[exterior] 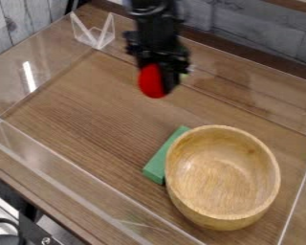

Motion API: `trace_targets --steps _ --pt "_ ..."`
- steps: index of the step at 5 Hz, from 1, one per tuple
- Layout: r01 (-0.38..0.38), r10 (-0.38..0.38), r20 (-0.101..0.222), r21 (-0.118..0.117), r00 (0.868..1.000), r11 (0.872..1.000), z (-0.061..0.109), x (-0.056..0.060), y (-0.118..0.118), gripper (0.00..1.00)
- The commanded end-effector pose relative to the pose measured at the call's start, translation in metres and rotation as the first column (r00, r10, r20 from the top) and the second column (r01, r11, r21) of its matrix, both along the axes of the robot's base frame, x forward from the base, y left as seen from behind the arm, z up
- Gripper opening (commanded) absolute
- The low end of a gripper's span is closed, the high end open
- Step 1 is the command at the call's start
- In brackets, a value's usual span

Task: Move the red fruit to the right

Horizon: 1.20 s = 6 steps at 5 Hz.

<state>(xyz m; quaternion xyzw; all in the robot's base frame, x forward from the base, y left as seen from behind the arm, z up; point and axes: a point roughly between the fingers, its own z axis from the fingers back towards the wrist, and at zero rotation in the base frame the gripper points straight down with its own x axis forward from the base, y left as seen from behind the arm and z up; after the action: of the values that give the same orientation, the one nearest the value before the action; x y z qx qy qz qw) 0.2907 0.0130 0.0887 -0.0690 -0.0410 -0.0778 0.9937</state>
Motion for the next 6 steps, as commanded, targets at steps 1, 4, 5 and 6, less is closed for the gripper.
trace_targets --steps 1,4,5,6 --pt "0.068 -0.068 0.057 -0.002 0.996 0.998 0.007 0.025 -0.024 0.00" --pt "0.253 -0.252 0.051 -0.004 0.966 0.968 -0.008 0.038 -0.063 0.00" --pt "0.272 -0.272 0.049 -0.008 0.961 0.962 -0.016 0.043 -0.070 0.00" --pt "0.286 -0.285 0.050 -0.008 0.957 0.958 -0.023 0.049 -0.075 0.00"
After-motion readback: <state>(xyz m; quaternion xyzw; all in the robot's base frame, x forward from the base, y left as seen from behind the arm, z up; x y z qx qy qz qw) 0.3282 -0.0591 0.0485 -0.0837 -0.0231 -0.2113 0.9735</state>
